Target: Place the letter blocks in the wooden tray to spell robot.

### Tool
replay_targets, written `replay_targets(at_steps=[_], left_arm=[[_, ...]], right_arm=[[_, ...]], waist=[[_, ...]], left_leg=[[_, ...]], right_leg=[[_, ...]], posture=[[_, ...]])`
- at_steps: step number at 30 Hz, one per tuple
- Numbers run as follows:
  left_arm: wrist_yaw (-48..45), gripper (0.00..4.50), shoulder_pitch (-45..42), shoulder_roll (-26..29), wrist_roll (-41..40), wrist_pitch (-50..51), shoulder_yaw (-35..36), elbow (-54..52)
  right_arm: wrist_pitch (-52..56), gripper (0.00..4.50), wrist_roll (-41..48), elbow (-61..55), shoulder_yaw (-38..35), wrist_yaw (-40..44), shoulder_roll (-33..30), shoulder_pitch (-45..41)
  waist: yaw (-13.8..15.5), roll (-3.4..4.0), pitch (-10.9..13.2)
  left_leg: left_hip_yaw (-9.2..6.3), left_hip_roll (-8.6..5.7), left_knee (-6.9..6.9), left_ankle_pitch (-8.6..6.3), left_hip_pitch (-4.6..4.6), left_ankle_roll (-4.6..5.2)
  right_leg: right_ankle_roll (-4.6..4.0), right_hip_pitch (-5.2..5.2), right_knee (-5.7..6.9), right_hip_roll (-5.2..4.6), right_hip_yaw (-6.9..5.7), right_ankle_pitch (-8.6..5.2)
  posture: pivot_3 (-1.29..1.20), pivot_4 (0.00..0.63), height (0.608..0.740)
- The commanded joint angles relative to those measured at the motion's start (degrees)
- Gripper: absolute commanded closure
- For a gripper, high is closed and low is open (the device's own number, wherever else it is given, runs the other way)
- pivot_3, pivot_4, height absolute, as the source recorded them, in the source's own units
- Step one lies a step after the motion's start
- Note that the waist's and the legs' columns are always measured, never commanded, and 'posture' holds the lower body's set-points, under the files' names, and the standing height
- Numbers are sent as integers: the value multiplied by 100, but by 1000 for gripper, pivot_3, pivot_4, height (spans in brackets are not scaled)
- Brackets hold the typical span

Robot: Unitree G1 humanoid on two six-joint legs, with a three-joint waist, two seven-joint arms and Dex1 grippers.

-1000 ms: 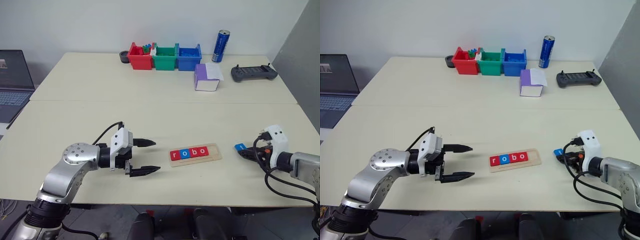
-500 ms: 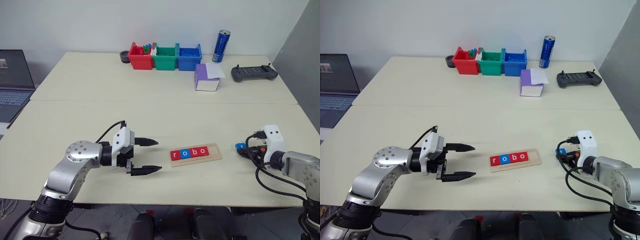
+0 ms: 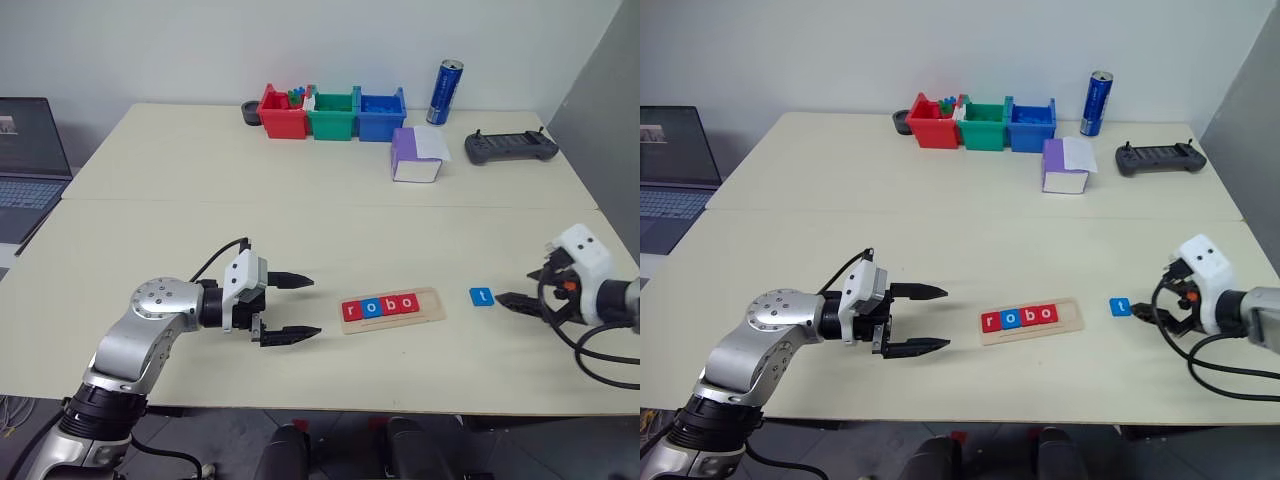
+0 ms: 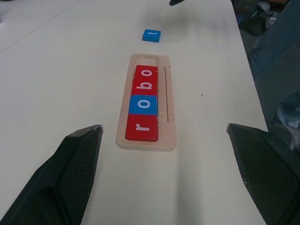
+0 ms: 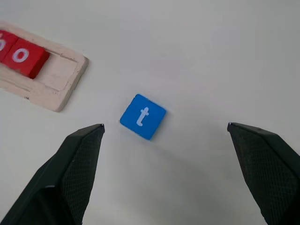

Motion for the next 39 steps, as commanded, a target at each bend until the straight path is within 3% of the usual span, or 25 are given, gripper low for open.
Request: replay_targets(at_steps=[1, 8, 13, 17, 39], left_arm=[[-28, 0, -104, 14, -6, -82, 59, -57], [-30, 0, -131, 52, 3, -80, 102, -38], [40, 0, 16, 102, -22, -45, 177, -197], [112, 0, 132, 121, -42, -1, 218, -342], [458, 0, 275, 264, -251, 553, 382, -971]], right_arm=[[-1835, 27, -525, 1253, 567, 1137, -62, -499], [-4401, 27, -1441, 3805, 1643, 2562, 531, -2156], [-5523, 27, -1817, 4825, 2130, 3618, 715, -2736], [-6256, 27, -2306, 5520, 2572, 3915, 717, -3083], [-6778, 27, -2556, 6744, 3489, 3938, 1103, -3896]], waist=[[-21, 0, 1], [-77, 1, 3], [-46, 1, 3], [-11, 3, 4], [-5, 3, 4]], left_leg=[[0, 1, 0, 0, 2, 0], [3, 1, 1, 2, 6, -1], [3, 0, 2, 2, 0, -3], [4, 0, 0, 1, -1, -4], [6, 0, 2, 2, 7, -4]], right_leg=[[0, 1, 2, 0, 1, 0], [-3, 0, 7, 0, 4, 3], [-28, -1, 2, -1, 3, 18], [-29, -1, 0, -2, 3, 18], [-30, 0, 9, -2, 6, 18]], posture=[[0, 150, 740], [0, 150, 740], [0, 150, 740], [0, 150, 740], [0, 150, 740]])
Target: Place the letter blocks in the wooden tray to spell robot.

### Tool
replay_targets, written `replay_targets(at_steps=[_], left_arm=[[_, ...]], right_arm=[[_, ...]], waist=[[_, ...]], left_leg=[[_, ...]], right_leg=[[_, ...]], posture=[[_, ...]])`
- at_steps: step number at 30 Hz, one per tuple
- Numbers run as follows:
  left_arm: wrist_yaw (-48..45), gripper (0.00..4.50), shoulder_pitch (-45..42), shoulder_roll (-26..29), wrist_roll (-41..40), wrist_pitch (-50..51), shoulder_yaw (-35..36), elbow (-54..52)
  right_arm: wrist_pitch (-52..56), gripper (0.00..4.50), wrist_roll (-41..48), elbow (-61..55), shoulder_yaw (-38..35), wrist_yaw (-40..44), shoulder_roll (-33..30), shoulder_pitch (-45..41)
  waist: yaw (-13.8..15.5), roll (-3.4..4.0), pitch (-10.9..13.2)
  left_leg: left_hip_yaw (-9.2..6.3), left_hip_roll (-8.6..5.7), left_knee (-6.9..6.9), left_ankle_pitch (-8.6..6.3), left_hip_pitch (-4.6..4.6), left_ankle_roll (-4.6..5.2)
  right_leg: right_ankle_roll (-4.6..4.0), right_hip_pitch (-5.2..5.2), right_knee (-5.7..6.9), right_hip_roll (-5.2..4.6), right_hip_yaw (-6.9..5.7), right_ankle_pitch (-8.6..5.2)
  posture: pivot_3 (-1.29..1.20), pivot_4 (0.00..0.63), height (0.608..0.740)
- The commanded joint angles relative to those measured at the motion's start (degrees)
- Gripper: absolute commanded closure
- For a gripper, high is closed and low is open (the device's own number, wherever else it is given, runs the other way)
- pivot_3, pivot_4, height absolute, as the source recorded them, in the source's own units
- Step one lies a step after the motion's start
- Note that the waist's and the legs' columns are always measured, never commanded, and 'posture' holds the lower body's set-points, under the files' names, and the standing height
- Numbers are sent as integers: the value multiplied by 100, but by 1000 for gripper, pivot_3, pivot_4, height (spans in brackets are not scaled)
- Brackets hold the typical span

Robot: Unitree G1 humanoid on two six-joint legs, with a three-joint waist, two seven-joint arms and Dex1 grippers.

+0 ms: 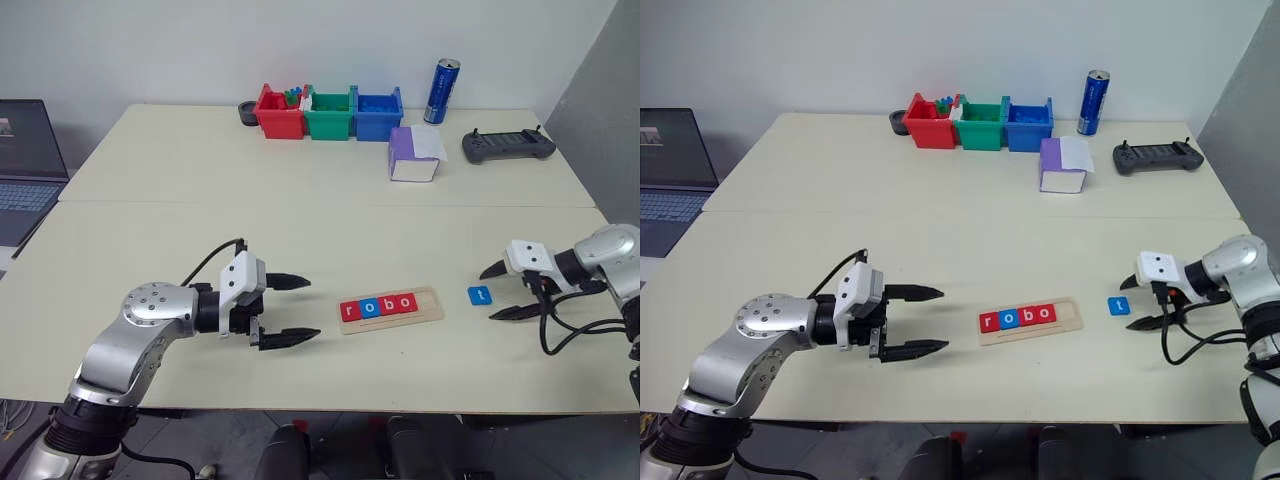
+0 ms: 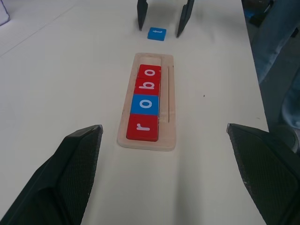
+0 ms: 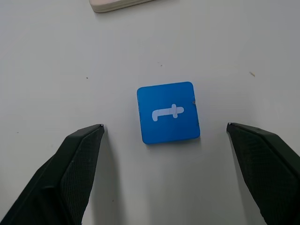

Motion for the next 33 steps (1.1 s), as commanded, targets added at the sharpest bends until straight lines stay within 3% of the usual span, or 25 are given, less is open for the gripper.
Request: replay_targets(at_steps=[1, 9, 14, 24, 33], left_arm=[[55, 0, -51, 113, -135, 101, 181, -247], [61, 0, -48, 188, -179, 137, 237, -232], [-17, 0, 2, 173, -114, -22, 229, -75], [-155, 0, 56, 106, 11, -352, 149, 178], [-70, 0, 26, 55, 7, -271, 125, 30]], right_arm=[[-101, 402, -91, 161, 47, 468, 16, -113], [-137, 2982, -69, 273, 137, 468, -4, -88], [-34, 3039, 94, 31, 88, 468, -39, -181], [1332, 3039, 1879, -2605, 994, 468, -773, -488], [1540, 3039, 1311, -2701, 1338, 468, -373, -706]], waist=[[-2, 0, 0], [3, -1, 0], [3, -1, -1], [-3, 9, 5], [5, 8, 5]], left_leg=[[0, 0, 0, 0, 0, 0], [0, 0, 0, 0, 0, 0], [0, 0, 2, 0, 1, 0], [-2, 0, 1, -1, -1, 1], [-2, 0, 2, -1, -5, 1]], right_leg=[[0, 0, 0, 0, 0, 0], [0, 1, 0, 0, -1, 0], [0, 2, 0, 0, -1, 0], [0, -2, 2, 0, -1, 0], [0, -4, 2, 0, -2, 0]], posture=[[0, 150, 740], [0, 150, 740], [0, 150, 740], [0, 150, 740], [0, 150, 740]])
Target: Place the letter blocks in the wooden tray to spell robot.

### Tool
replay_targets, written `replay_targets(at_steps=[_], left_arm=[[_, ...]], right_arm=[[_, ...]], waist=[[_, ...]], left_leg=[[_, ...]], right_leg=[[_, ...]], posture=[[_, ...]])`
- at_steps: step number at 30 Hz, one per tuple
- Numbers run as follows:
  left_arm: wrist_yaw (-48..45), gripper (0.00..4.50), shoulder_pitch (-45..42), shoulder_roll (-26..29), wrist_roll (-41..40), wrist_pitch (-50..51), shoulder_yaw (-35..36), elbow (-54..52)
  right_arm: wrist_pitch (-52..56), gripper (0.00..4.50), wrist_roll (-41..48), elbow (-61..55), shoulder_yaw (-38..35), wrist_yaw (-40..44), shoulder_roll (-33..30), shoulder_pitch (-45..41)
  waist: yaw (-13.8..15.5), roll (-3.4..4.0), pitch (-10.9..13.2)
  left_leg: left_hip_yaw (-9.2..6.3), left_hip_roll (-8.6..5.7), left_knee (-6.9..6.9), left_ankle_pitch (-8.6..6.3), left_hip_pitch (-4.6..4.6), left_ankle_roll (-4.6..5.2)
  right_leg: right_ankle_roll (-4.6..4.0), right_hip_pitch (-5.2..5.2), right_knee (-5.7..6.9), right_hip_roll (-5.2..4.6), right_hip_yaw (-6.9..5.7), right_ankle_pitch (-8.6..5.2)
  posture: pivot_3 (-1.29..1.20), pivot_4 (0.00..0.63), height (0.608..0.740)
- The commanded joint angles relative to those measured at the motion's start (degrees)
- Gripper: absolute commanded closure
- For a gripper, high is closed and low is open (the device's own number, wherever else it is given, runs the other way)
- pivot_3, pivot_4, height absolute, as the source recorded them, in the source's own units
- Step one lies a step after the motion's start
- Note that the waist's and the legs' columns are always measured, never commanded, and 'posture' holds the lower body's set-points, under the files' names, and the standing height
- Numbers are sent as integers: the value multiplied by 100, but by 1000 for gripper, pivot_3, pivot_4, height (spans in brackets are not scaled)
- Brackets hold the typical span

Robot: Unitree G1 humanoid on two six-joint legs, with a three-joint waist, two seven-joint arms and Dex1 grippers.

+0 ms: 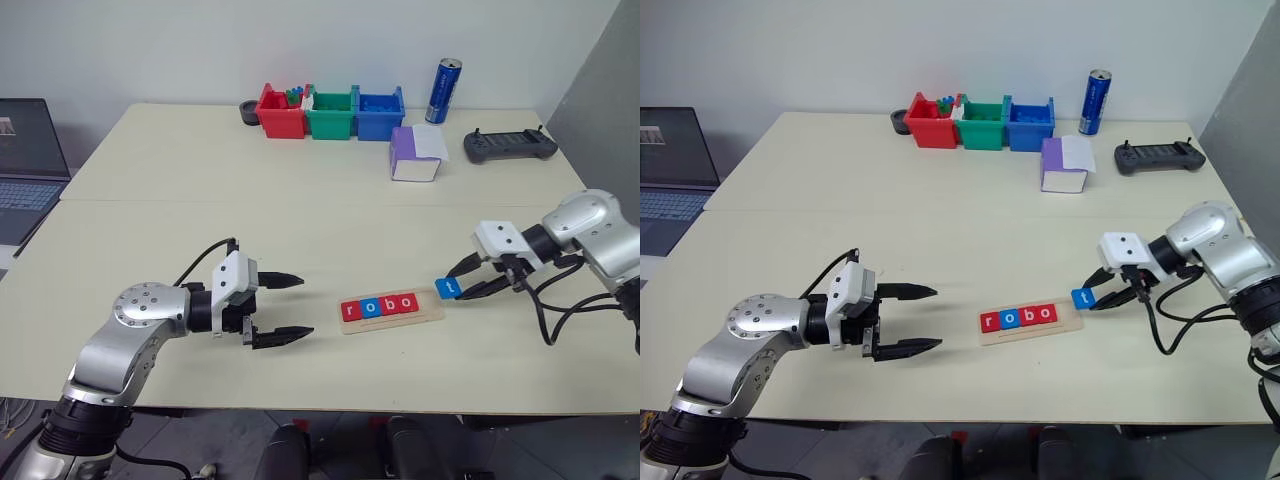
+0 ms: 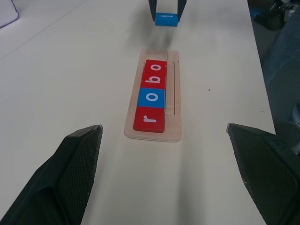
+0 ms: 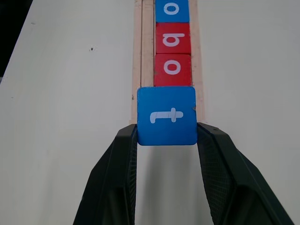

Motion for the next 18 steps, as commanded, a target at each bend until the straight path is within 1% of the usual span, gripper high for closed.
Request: replay_targets(at_steps=[1, 5, 12, 18], left_arm=[[84, 0, -41, 19, -57, 50, 39, -270], [171, 0, -44, 28, -108, 177, 58, -415], [267, 0, -81, 56, -173, 362, 106, -571], [324, 0, -111, 37, -184, 452, 104, -619]], right_arm=[[-63, 3039, -334, 109, -30, 400, 178, -275], [-128, 3039, -678, 315, -60, 400, 447, -349], [-115, 3039, -1069, 352, -34, 400, 736, -377], [-207, 3039, -1304, 374, 25, 400, 843, -328]], waist=[[-9, 0, 0], [-3, 0, 0], [-2, 0, 0], [-2, 0, 0]], left_leg=[[0, 0, 0, 0, 0, 0], [0, 0, 0, 0, 1, 0], [-1, 0, 0, 0, -2, -1], [-1, 0, 0, 0, -1, -1]], right_leg=[[0, 0, 0, 0, 0, 0], [0, -1, 1, 0, 0, 0], [0, -1, -1, 0, -1, 0], [0, -1, 1, 0, -1, 0]], posture=[[0, 150, 740], [0, 150, 740], [0, 150, 740], [0, 150, 740]])
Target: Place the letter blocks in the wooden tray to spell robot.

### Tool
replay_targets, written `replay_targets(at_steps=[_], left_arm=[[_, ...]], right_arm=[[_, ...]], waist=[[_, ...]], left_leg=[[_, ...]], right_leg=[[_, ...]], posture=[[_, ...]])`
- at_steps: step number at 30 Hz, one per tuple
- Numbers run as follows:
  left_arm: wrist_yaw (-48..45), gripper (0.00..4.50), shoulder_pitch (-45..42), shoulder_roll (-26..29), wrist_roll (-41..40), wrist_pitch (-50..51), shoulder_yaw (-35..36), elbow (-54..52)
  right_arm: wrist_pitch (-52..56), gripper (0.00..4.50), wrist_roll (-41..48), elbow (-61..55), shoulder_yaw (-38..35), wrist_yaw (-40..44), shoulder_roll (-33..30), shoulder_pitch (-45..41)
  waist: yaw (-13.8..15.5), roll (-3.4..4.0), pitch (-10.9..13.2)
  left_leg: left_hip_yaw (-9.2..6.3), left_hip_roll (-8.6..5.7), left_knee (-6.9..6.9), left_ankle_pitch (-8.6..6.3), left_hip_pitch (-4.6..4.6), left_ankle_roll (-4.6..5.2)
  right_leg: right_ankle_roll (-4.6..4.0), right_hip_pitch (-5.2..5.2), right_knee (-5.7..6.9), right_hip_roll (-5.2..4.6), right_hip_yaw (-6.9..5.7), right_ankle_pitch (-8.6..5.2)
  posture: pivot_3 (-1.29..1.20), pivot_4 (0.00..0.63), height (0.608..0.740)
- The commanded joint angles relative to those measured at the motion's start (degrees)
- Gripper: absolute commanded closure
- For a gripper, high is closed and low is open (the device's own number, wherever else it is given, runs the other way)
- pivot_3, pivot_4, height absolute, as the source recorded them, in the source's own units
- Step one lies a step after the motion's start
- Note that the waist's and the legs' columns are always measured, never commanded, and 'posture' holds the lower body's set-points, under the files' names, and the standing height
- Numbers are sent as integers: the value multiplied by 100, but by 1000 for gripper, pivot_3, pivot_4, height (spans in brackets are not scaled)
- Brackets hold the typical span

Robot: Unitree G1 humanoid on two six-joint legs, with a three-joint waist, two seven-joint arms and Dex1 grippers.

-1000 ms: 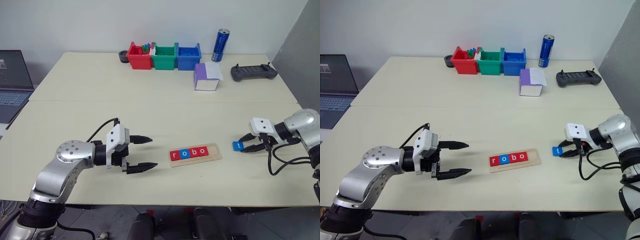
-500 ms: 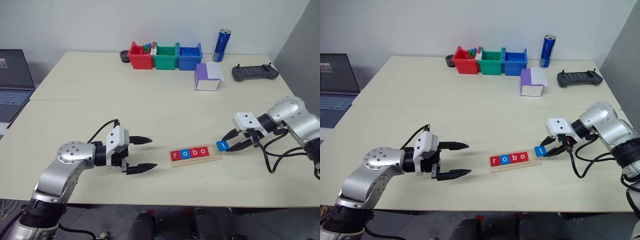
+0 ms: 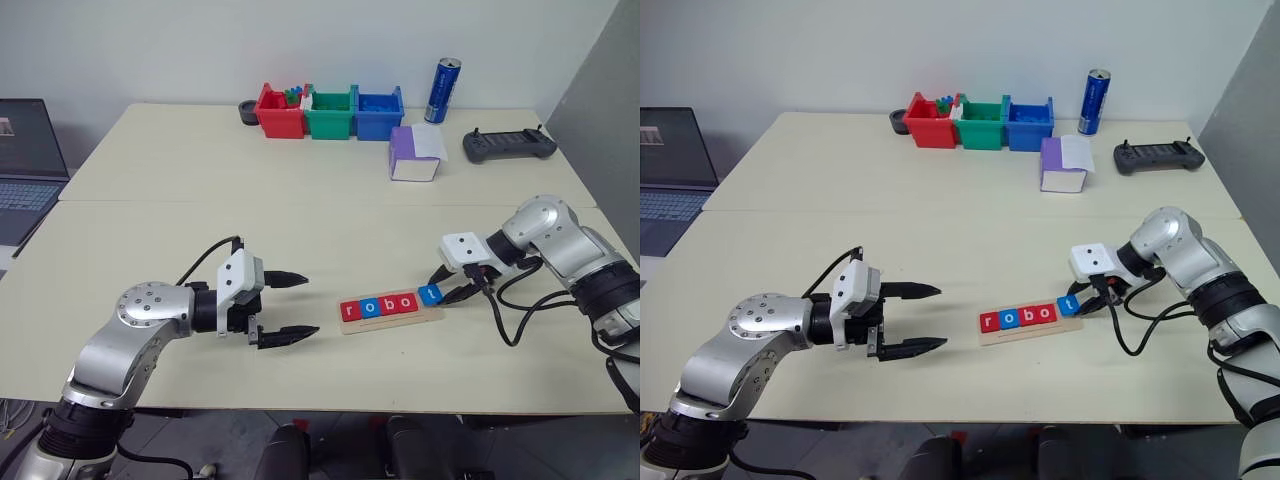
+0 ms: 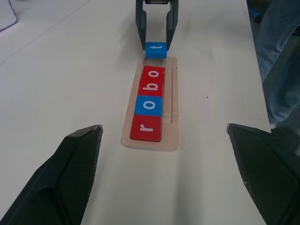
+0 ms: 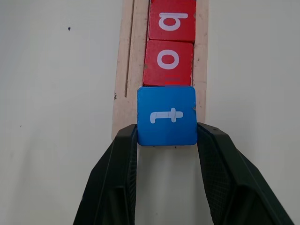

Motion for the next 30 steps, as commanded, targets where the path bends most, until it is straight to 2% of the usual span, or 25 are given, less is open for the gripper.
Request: replay_targets(at_steps=[1, 30], left_arm=[[57, 0, -93, 29, -67, -20, 91, -149], [57, 0, 110, 29, -12, -287, 100, -31]], right_arm=[[-121, 3039, -190, -52, 26, 399, 35, -109], [-37, 3039, -786, -88, -276, 248, 445, 24]], waist=[[-2, 0, 0], [-1, 0, 0]], left_leg=[[0, 0, 0, 0, 0, 0], [0, 0, 0, 0, 0, 0]], right_leg=[[0, 0, 0, 0, 0, 0], [0, 0, 0, 0, 0, 0]], posture=[[0, 150, 740], [0, 150, 740]])
